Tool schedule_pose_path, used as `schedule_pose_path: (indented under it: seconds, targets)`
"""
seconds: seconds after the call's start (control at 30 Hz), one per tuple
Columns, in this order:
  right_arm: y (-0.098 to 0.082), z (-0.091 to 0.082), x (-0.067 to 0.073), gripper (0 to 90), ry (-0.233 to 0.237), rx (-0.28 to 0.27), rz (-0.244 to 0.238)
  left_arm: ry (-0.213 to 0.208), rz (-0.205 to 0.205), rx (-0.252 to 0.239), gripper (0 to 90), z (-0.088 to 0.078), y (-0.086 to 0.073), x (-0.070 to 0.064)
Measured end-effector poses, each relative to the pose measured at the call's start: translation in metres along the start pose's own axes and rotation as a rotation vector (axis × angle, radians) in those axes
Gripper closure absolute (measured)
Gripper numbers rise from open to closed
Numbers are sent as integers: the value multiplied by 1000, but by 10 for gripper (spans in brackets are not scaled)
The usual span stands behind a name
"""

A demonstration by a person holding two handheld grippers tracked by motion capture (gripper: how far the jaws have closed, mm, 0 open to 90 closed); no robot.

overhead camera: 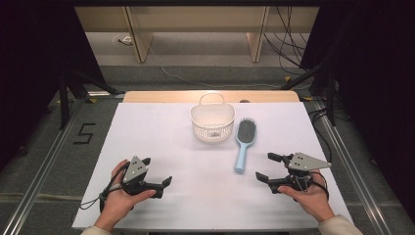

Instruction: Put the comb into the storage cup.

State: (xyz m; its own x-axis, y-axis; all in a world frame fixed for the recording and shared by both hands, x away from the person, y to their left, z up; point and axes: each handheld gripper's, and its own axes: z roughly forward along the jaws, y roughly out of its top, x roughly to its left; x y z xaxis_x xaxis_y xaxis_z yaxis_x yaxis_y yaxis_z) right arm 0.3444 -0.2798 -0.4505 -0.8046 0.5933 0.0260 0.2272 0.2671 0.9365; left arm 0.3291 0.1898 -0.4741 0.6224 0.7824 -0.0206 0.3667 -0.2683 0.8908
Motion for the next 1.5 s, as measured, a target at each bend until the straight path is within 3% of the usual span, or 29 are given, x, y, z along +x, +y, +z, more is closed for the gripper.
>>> schedule_pose_path:
  seconds: [0.23,0.3,0.4,0.47,0.53,0.63,0.77,0.87,1.0,1.07,1.23,1.27,1.5]
  targets:
    - [0,0,0,221,-1,6,-1,2,3,3,6,1,0,0]
    - [2,1,0,313,4,12,-16,3,1,2,8,1,0,0]
    - [9,6,1,580,31,33,-56,0,5,5,11,3,0,-1]
    - [15,13,3,757,59,79,-91,2,6,7,13,4,1,-1]
    - [20,21,7,900,55,139,-143,4,7,10,16,4,1,-2]
    - [25,37,10,900,61,213,-177,5,9,13,23,4,0,-2]
    - [28,55,11,900,59,275,-178,4,8,15,26,4,0,-2]
    - [32,77,6,900,51,339,-155,2,12,18,28,5,0,-2]
    - [33,92,0,900,24,382,-128,1,11,20,29,5,0,-2]
    - [32,104,-5,900,13,423,-92,1,10,20,32,5,-1,-2]
    - [32,116,-8,900,12,473,-72,1,11,22,35,6,-1,-2]
    - [32,121,-9,900,8,503,-68,0,10,23,35,6,-1,-2]
    - [34,125,-9,900,-8,557,-40,-2,11,23,36,6,-1,-2]
